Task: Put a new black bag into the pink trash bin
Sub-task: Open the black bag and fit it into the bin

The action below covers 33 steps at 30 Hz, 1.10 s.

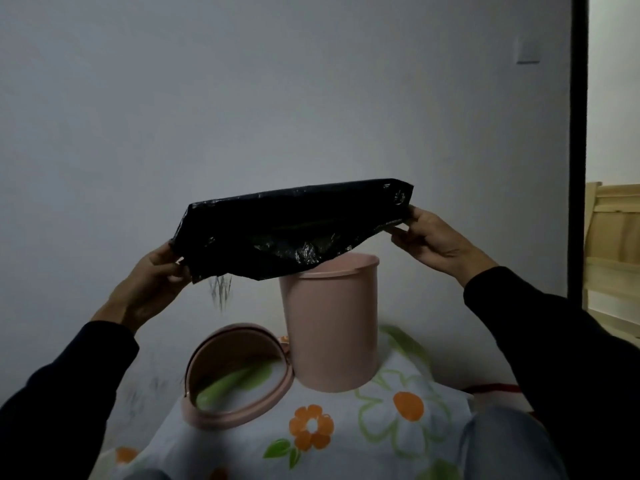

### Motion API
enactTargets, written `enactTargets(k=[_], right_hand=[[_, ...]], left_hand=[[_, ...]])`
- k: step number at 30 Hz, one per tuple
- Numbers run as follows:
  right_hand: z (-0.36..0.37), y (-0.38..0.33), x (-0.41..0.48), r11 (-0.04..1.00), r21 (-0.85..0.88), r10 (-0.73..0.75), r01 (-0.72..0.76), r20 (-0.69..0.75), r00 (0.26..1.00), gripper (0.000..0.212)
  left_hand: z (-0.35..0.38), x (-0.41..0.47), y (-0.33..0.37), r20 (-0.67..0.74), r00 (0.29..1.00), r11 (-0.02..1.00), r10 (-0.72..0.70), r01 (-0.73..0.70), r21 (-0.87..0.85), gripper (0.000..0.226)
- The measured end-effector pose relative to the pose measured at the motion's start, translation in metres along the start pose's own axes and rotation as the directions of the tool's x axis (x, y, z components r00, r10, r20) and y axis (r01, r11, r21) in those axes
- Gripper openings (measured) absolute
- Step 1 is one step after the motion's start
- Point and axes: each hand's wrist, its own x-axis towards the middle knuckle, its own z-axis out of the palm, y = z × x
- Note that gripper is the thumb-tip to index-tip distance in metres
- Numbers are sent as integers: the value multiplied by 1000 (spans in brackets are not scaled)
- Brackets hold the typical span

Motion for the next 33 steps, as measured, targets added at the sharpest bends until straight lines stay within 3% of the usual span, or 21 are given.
enactTargets(k=[2,5,7,9,11,13,18,21,26,30,33], right_hand=[[3,2,5,998,-11,-67,67,-13,998,37],[7,4,9,994,-9,-114,113,-87,990,29],[8,5,9,993,3,-113,115,-124,986,25],[10,5,10,994,6,-108,111,-160,981,16],[11,6,12,994,11,-101,105,-205,974,19],[11,7,15,996,38,-70,82,-253,965,25],[19,14,23,995,46,100,-88,-390,915,4],[26,21,28,986,-87,89,-142,-443,892,10],[26,30,40,899,-415,-90,-141,-490,867,19],[25,33,42,835,-525,-121,-164,-466,877,20],[28,34,39,802,-579,-120,-146,-396,910,25]], left_hand=[[2,2,0,-26,999,997,28,-26,76,81],[8,5,-1,-83,992,990,95,-86,114,56],[17,9,0,-126,988,996,87,-89,-10,42],[19,13,1,-261,965,987,16,-58,-151,33],[18,12,-1,-327,944,984,-41,-18,-176,31],[15,10,-5,-313,948,994,-63,30,-108,34],[14,10,-7,-403,909,985,-107,42,-169,11],[15,14,-8,-507,854,975,-120,5,-223,5],[14,14,1,-637,769,978,-54,-88,-189,12],[10,15,8,-617,787,997,6,-52,-58,12],[18,16,12,-624,782,983,3,-117,-142,11]])
